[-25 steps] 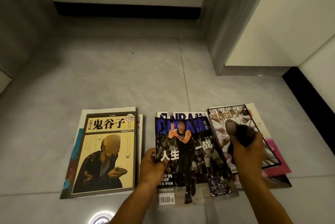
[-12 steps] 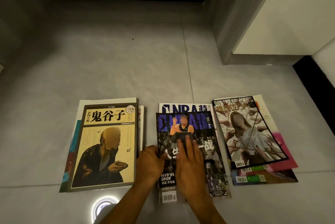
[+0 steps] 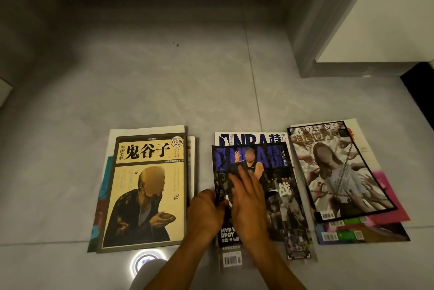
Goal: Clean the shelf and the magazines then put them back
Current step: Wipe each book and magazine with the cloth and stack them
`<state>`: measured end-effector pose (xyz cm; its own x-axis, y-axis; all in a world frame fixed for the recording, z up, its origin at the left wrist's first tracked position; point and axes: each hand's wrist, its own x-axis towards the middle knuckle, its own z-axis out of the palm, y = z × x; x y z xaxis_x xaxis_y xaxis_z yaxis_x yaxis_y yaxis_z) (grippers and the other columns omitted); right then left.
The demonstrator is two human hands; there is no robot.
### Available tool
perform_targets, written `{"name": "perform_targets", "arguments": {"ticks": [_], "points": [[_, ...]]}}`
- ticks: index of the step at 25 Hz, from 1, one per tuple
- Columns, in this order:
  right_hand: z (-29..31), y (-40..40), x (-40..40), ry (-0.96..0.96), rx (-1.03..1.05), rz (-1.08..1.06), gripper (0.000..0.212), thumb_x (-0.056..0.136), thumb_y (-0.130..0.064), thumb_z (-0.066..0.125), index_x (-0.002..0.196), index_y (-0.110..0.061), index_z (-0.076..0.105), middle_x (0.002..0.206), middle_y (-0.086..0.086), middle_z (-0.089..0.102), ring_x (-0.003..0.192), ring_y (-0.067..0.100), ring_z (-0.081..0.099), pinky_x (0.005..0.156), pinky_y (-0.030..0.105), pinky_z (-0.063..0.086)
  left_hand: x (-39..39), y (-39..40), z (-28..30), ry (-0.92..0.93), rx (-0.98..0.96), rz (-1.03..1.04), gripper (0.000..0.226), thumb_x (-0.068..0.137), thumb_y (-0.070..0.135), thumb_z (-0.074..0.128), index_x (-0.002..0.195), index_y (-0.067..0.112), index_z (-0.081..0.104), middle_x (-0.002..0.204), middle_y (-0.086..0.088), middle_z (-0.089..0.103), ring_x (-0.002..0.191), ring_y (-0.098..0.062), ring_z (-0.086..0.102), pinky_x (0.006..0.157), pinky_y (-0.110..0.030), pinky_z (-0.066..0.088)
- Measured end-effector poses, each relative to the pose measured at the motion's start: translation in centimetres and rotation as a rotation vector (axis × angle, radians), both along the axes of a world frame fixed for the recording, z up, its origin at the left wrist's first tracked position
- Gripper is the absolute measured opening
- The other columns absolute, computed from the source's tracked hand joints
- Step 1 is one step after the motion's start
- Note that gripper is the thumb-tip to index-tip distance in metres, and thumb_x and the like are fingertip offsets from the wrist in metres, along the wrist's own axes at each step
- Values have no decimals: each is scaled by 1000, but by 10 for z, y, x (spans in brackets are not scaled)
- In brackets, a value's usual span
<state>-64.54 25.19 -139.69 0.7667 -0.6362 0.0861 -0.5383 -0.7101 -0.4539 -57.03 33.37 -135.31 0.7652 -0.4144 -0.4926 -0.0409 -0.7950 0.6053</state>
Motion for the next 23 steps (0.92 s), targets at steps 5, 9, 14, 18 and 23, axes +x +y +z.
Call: {"name": "perform_targets", "arguments": {"ticks": [5,9,14,18,23], "points": [[6,-82,-19,42,-106,13,42,94,-33,49,133,-21,50,130,8,55,121,31,49,100,47,42,-1,3,-3,19,-22,66,22,87,35,67,99,17,63,90,5,64,85,-11,61,65,-15,43],[3,-64,6,68,19,-329,47,93,-15,54,139,-9,45,147,15,39,138,36,33,112,51,33,-11,6,-5,-10,-63,110,20,86,34,69,98,20,62,92,7,68,86,-10,65,70,-21,51],[-8,-18,29,53,-157,212,77,75,-7,70,144,-23,41,154,9,32,146,32,16,118,51,16,-17,9,-11,-75,-198,212,14,82,20,75,89,25,64,83,9,67,77,-7,64,72,-30,57],[-11,-75,-6,82,-139,185,58,91,-20,53,146,-24,34,155,6,29,145,29,20,113,57,27,-22,9,-13,-7,-223,292,21,81,27,75,96,28,61,91,10,67,86,-10,66,78,-37,58],[-2,-45,29,109,-72,-161,67,84,-13,60,146,-16,37,155,13,30,145,35,17,117,50,20,-18,4,-15,48,-207,297,25,79,21,77,87,30,55,85,8,67,80,-11,67,74,-39,59]]}}
